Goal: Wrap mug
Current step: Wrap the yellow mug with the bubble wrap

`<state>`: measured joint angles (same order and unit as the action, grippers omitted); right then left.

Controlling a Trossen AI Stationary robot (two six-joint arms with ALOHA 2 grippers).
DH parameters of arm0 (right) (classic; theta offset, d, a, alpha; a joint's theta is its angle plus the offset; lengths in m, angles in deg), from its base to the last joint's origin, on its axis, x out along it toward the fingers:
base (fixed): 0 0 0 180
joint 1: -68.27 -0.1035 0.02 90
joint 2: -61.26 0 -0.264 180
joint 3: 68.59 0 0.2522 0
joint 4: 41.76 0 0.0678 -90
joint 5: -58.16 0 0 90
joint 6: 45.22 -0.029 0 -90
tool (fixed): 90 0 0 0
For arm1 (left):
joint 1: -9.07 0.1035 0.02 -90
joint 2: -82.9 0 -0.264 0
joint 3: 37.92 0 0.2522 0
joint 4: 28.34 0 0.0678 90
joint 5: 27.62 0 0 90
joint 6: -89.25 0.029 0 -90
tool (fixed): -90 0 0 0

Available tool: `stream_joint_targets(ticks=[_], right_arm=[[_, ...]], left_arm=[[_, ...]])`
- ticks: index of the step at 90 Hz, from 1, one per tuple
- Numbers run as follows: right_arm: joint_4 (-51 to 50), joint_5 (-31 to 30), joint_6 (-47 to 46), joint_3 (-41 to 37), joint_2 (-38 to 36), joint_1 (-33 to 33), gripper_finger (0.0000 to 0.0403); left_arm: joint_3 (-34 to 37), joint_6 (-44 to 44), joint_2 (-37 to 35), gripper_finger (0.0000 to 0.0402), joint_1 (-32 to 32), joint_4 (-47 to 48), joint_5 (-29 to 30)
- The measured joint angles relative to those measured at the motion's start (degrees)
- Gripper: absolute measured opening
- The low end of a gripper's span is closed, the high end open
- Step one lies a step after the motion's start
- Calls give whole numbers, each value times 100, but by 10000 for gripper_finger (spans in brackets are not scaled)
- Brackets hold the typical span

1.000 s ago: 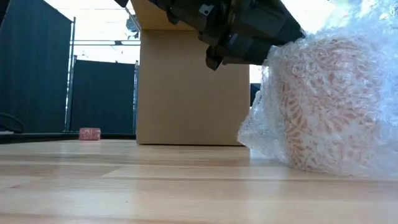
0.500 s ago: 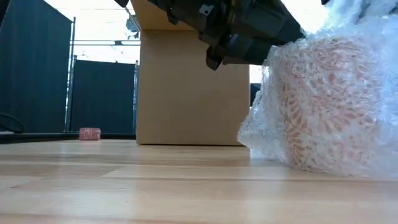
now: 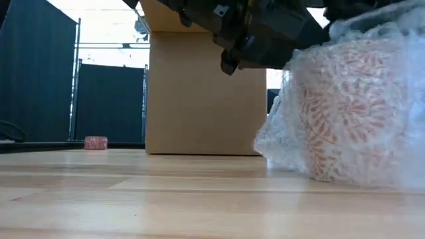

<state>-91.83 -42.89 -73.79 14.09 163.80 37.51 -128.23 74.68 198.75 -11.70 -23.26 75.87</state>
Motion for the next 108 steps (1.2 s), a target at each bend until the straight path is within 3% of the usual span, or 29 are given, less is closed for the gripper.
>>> stream_joint_targets(ticks=[35,66,81,95,108], right_arm=[[-537,150,-269,204,-554,7,13],[-1381,843,-820,211,-1558,-357,113],[-703,544,-950,217,-1546,-912,135],[399,107,-490,218,-1165,-1136,139],[283,-353,-266,219,-794,-975,139]], left_arm=[[0,-2,-7,160,0,34,5],[0,-4,-7,160,0,30,5],[0,-4,-7,160,0,28,5],[0,-6,-7,160,1,25,7],[0,-7,-7,160,0,23,10]])
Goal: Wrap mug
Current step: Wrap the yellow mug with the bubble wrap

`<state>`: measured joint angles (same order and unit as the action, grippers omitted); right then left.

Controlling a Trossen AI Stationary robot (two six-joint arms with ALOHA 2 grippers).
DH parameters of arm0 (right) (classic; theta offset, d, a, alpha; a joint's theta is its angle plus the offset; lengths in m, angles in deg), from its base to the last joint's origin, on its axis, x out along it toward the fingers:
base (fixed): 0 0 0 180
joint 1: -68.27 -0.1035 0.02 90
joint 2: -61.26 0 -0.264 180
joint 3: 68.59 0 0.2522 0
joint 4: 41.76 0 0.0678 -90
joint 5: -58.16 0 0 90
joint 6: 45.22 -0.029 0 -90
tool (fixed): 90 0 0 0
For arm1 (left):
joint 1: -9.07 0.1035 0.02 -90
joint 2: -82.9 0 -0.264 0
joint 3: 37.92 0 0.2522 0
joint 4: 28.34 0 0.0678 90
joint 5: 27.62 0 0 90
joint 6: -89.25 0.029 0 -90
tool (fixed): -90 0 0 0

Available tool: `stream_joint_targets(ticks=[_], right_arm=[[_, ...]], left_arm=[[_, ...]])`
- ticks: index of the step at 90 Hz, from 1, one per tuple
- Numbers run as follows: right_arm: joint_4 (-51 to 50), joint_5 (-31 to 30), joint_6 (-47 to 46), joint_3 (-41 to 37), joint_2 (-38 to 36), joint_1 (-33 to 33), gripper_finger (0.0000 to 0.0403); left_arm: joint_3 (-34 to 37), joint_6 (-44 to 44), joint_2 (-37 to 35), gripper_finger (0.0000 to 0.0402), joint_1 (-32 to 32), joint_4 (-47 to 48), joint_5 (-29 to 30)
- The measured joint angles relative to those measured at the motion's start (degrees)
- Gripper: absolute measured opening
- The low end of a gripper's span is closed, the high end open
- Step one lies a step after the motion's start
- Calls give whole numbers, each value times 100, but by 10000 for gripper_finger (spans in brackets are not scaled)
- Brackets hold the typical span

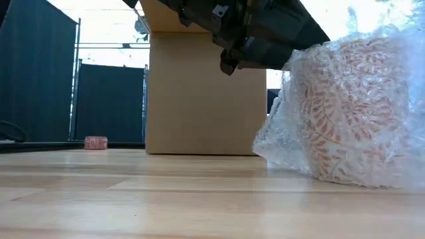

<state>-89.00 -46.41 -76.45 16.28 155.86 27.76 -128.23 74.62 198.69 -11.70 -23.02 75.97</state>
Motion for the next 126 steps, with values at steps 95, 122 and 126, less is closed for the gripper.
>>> stream_joint_targets(ticks=[95,122,126], right_arm=[[-52,836,64,-42,1040,775,151],[-224,944,57,-63,62,696,153],[-251,941,81,-63,-73,695,153]], left_arm=[[8,-12,0,160,0,-24,-1],[0,-26,4,160,0,-7,-21],[0,-26,4,160,0,-7,-22]])
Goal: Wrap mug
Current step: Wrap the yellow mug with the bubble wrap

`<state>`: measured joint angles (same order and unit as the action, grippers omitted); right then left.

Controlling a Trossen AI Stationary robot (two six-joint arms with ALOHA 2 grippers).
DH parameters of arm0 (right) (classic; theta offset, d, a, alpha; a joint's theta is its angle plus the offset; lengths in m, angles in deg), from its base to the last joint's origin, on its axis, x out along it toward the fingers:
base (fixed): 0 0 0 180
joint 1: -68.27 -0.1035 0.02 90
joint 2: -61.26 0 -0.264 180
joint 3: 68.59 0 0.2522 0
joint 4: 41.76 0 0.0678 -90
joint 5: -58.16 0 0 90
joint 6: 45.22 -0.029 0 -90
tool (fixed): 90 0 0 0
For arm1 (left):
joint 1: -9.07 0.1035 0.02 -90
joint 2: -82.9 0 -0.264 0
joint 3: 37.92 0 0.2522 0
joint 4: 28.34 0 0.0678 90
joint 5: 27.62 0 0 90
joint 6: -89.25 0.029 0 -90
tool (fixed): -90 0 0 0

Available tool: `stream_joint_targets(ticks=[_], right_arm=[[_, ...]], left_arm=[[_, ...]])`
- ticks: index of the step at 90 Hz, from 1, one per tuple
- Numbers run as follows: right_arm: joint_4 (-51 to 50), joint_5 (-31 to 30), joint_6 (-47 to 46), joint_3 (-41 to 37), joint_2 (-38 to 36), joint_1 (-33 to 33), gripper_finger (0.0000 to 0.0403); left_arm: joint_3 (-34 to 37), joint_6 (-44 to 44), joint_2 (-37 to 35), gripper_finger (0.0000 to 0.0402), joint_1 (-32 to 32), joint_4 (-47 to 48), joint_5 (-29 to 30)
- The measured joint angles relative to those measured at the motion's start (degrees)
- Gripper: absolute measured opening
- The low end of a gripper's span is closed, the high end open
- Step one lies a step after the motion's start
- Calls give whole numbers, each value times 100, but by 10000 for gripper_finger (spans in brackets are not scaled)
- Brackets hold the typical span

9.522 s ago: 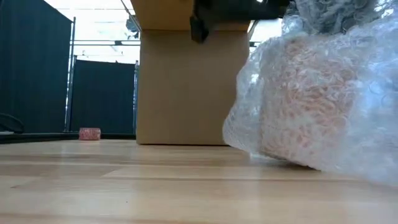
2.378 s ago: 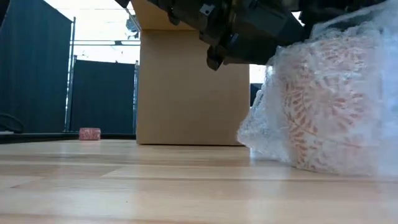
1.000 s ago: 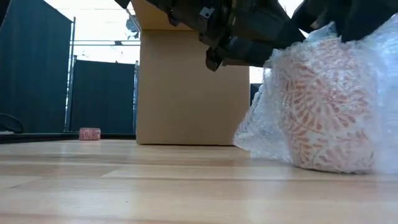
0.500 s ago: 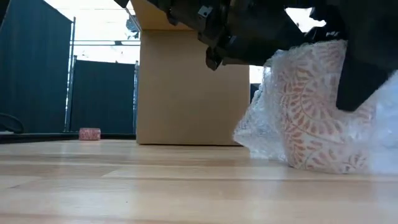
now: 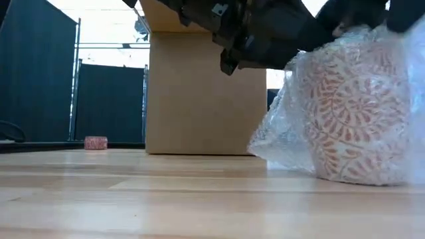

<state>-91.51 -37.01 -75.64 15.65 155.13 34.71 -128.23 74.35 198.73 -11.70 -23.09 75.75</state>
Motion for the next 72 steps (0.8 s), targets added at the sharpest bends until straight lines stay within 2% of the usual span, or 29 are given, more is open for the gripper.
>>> stream_joint_targets(ticks=[15,24,34,45,72], right_arm=[[-220,-53,-90,8,-533,0,153],[-580,-534,-362,24,-747,-4,151],[-1488,-1171,-860,28,-701,-1,143],[-2113,-1359,-1116,26,-441,1,132],[-537,-892,-122,23,168,9,96]], left_arm=[[0,20,0,160,0,2,4],[0,18,0,160,0,3,7],[0,17,0,160,2,2,9],[0,20,0,160,0,4,15],[0,22,0,160,0,10,37]])
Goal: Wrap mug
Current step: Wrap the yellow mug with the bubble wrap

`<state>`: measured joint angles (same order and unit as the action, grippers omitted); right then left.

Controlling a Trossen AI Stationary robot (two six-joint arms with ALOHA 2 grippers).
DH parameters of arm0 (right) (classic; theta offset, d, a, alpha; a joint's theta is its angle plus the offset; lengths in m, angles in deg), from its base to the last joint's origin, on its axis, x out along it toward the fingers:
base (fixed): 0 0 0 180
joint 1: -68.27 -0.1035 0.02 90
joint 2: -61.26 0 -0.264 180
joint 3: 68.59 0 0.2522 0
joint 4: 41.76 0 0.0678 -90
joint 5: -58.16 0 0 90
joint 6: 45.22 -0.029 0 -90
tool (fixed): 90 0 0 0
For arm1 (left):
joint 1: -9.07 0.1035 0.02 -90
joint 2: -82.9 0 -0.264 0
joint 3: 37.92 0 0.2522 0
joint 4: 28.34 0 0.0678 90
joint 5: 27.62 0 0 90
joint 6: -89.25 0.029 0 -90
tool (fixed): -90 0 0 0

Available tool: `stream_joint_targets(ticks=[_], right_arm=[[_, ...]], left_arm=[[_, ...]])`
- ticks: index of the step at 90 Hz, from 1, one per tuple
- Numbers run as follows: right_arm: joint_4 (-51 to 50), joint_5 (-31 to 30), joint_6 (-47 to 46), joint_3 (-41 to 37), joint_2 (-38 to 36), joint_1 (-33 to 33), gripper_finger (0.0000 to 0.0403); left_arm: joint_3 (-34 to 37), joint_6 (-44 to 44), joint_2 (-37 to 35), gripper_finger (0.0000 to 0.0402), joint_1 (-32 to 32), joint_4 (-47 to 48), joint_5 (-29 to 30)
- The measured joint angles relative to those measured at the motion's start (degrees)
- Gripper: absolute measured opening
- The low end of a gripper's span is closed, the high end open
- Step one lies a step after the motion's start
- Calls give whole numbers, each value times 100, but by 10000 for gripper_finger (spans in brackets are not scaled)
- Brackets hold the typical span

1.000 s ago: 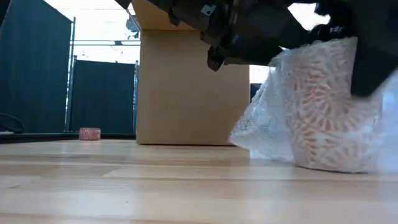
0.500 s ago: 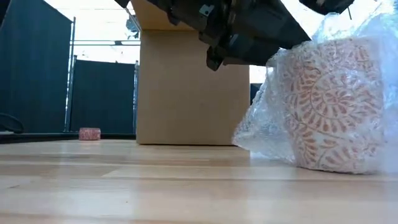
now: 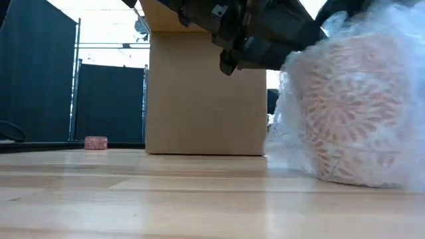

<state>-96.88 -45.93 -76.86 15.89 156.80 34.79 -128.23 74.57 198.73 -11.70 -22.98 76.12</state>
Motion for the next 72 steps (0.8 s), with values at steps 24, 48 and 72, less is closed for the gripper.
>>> stream_joint_targets(ticks=[24,48,72], right_arm=[[112,185,8,38,667,96,52],[395,542,17,59,1105,315,3],[329,825,-25,-15,683,355,1]], left_arm=[[0,1,0,160,-2,-39,-29],[0,45,0,160,-4,-2,-39],[-2,-8,0,160,2,-37,-42]])
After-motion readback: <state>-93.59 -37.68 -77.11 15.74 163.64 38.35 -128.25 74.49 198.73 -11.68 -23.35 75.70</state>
